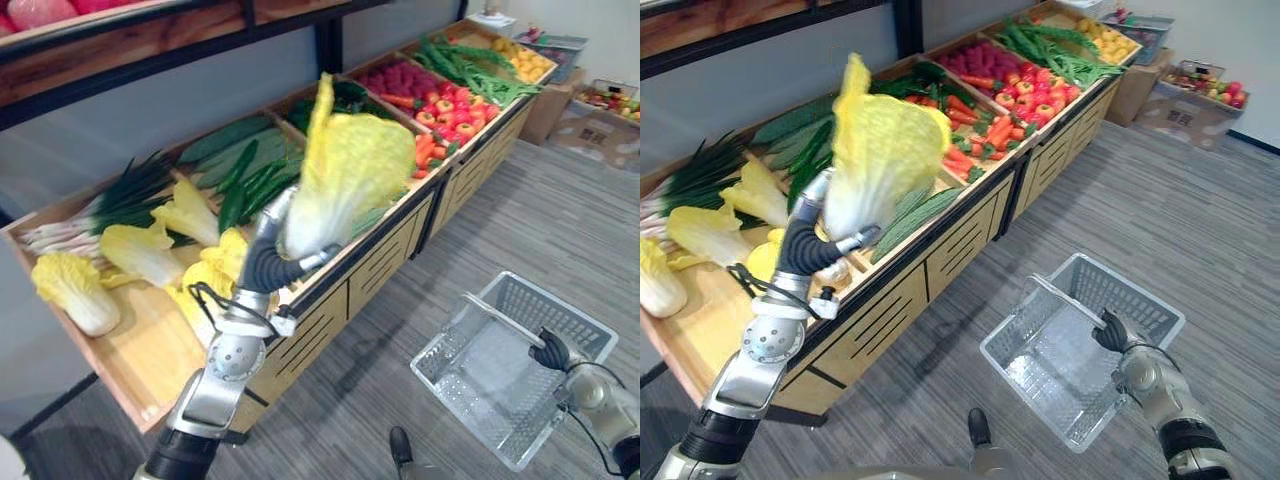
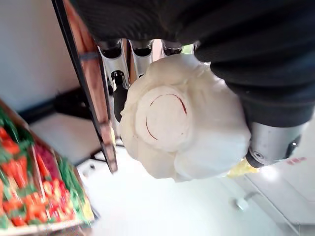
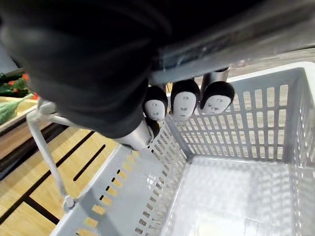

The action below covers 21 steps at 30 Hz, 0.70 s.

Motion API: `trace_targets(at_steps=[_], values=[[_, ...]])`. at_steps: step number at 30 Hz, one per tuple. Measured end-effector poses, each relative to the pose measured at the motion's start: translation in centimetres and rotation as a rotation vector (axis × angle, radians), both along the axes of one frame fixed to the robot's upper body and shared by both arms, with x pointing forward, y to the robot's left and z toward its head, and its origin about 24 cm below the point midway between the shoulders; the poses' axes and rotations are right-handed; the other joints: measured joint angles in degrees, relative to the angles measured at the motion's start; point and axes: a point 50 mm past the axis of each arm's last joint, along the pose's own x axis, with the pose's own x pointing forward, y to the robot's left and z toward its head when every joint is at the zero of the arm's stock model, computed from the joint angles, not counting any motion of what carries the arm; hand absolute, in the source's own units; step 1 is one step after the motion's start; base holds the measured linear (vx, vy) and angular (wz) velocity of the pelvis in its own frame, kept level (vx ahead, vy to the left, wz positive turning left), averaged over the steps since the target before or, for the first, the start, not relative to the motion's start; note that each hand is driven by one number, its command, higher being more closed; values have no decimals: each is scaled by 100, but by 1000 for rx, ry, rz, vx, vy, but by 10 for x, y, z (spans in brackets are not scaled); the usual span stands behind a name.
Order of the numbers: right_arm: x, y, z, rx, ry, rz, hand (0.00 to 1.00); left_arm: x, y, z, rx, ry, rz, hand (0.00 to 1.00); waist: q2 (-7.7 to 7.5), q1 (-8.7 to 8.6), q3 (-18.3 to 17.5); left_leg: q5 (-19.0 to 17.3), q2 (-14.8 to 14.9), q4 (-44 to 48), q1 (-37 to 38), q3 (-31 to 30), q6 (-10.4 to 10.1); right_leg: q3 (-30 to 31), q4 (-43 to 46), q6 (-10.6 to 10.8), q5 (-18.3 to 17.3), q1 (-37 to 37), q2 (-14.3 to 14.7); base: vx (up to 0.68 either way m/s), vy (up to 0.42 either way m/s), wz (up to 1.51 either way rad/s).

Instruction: Pick vegetable in the basket

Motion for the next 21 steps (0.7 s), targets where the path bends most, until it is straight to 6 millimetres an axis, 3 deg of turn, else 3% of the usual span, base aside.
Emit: trace_targets(at_steps=[3,9,15,21], values=[[4,5,16,-43,-42,90,100,-8,-23,-3,37,36,-186,100,62,19,-95,-70,62,20,115,182,-87,55,2,2,-2,53,77,-61,-55,-21],[13,29,40,-66,-125,277,100,-28,-68,8,110,13,-570,100,169,39,-261,-118,198,73,280,609,-189,75,-12,-43,-84,69,209,-56,-43,-18],[15,37,43,-93,-120,349,100,-42,-92,-7,249,63,-761,100,265,34,-322,-450,562,801,263,872,-334,213,69,-86,-47,79,341,-16,-26,-20],[20,46,53,-122,-149,415,100,-48,-94,-34,459,82,-814,100,298,-9,-338,-624,677,1034,345,1160,-398,468,90,-86,-48,74,446,-70,-13,-25]])
